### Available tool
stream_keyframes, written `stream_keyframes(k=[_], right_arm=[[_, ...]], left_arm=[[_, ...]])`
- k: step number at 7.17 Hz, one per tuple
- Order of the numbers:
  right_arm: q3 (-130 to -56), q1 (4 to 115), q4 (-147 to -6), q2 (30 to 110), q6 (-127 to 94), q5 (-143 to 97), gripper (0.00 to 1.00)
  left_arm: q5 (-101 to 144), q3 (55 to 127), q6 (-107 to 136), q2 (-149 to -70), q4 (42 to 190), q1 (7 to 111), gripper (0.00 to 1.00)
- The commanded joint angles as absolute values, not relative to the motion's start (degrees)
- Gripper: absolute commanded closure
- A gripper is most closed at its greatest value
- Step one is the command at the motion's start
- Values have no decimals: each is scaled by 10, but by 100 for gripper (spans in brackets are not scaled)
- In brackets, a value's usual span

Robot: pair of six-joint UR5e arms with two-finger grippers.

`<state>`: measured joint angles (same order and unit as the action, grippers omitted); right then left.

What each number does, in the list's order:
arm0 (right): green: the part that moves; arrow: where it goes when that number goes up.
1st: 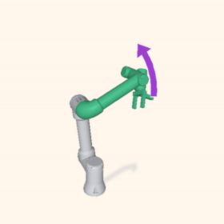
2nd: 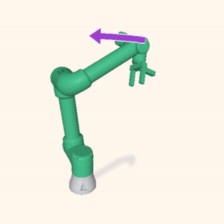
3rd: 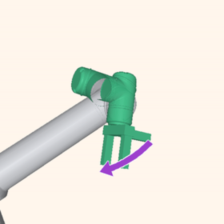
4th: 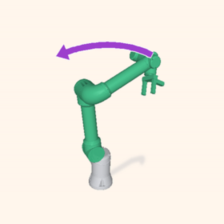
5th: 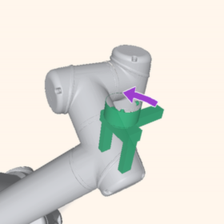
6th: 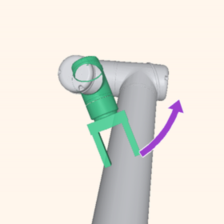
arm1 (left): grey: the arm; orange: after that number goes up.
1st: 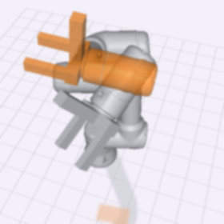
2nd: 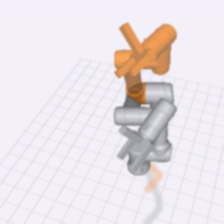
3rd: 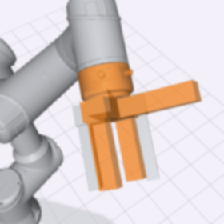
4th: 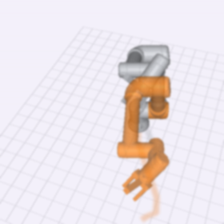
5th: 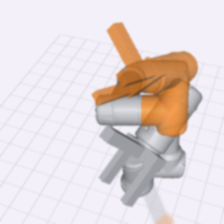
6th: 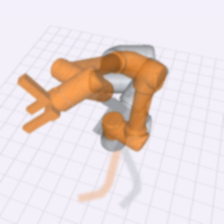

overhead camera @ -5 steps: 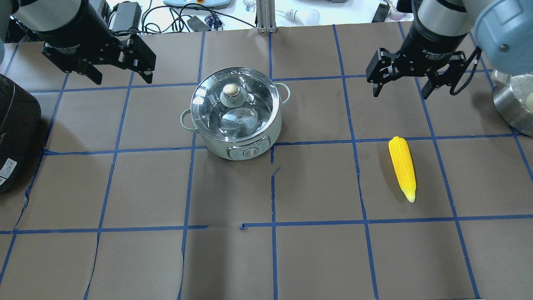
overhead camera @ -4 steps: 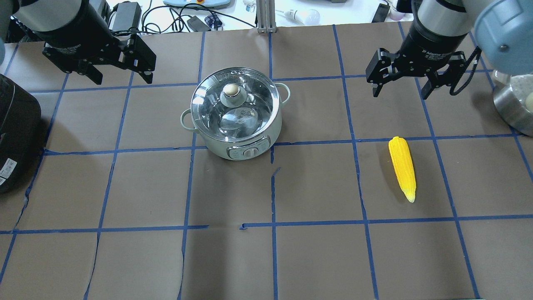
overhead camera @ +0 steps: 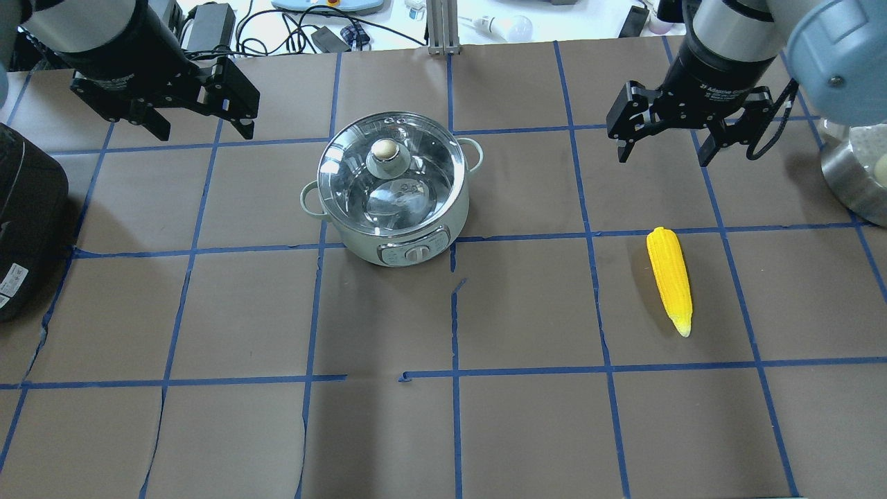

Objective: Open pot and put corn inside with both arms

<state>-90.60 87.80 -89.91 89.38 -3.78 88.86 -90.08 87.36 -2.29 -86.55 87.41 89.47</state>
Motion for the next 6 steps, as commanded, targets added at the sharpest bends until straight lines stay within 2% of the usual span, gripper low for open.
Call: stream_keyframes(k=[1, 6], right_arm=[[-908, 878, -899, 894, -38, 889, 0], [-911, 878, -899, 893, -38, 888, 0]], left_arm=[[-901, 874, -23, -867, 874, 895, 0], [-901, 880, -23, -860, 873, 895, 0]])
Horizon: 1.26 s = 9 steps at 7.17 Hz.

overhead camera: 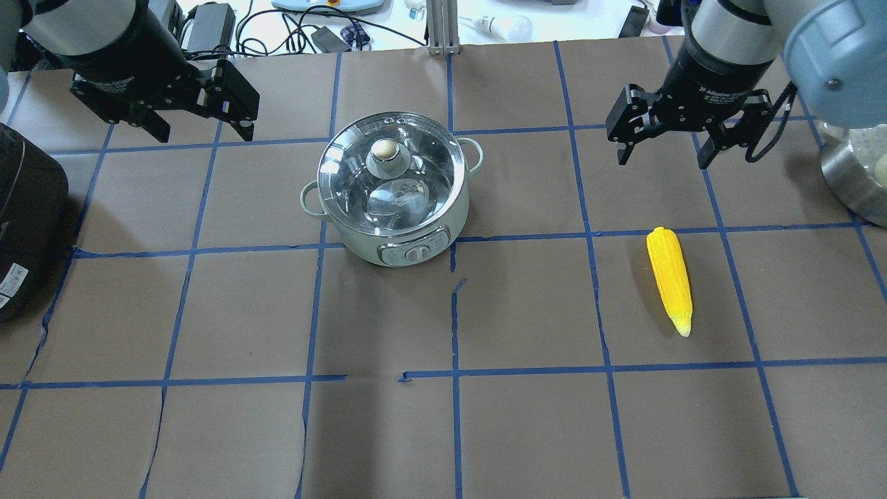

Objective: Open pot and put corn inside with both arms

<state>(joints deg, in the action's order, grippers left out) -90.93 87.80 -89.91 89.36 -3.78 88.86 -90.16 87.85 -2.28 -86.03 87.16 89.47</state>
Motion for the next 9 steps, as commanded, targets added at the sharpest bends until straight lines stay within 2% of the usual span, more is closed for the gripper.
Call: stream_keyframes(k=[1, 9], right_arm=[[-911, 878, -899, 893, -38, 885, 0], [-911, 878, -903, 890, -38, 886, 0]], left_arm=[[-899, 883, -23, -860, 873, 895, 0], [-882, 872, -26, -877, 886, 889, 0]])
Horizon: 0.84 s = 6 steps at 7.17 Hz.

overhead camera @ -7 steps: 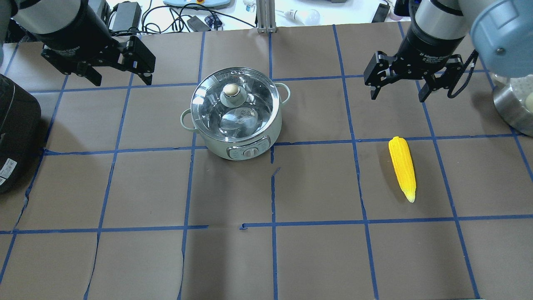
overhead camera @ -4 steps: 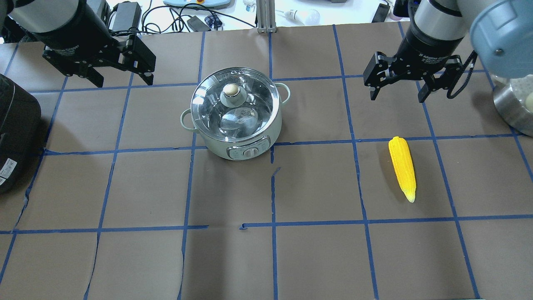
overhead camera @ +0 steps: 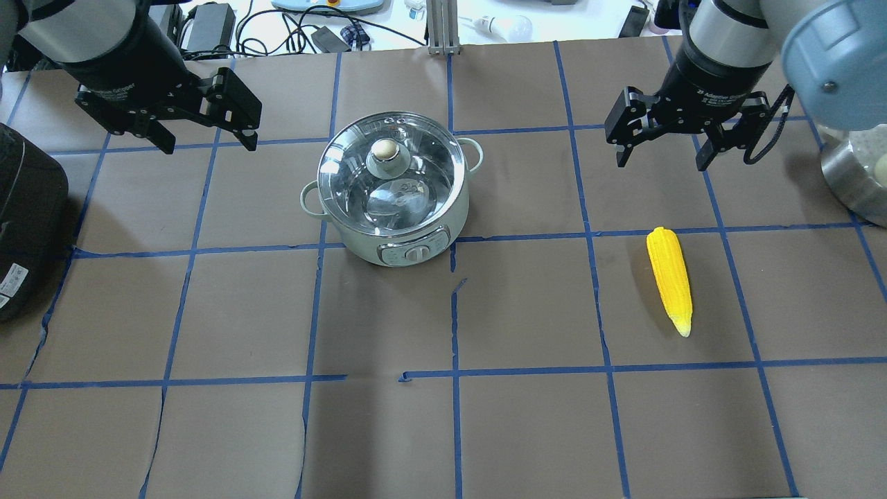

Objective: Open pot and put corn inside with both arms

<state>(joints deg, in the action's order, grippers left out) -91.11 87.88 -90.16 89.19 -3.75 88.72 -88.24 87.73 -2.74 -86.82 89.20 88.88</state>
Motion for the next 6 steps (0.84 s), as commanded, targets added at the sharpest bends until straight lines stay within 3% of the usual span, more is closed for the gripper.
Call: stream_keyframes(k=[1, 3, 6], right_arm=[[-911, 873, -908, 889, -35, 892, 0], [-916, 857, -910, 881, -34, 887, 0], [-991, 809, -994, 865, -7, 892, 0]], left_arm=[[-880, 868, -20, -877, 882, 890, 0], [-875, 828, 3, -908, 873, 900, 0], [-881, 824, 115, -1041, 726, 990, 0]])
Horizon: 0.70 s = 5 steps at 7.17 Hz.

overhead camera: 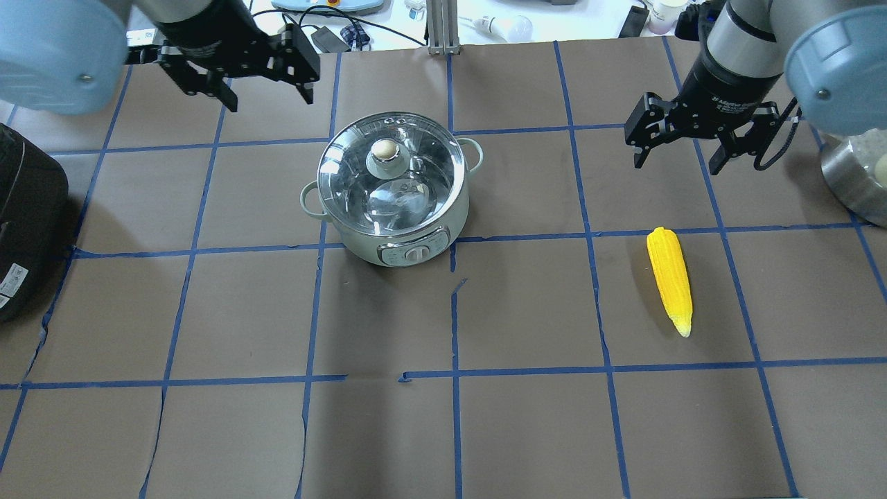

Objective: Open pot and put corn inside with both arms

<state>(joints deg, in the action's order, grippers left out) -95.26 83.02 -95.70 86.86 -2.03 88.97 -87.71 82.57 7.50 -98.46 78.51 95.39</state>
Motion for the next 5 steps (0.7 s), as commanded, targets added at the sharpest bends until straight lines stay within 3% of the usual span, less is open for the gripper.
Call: stream_keyframes(k=[1, 5], right_arm=[[-1023, 790, -1025, 865, 26, 893, 0], [-1076, 750, -1092, 847, 62, 883, 0]], left_arm=[[-881, 824, 131, -1080, 682, 1002, 0], [-880, 823, 120, -1143, 676, 1016, 0]])
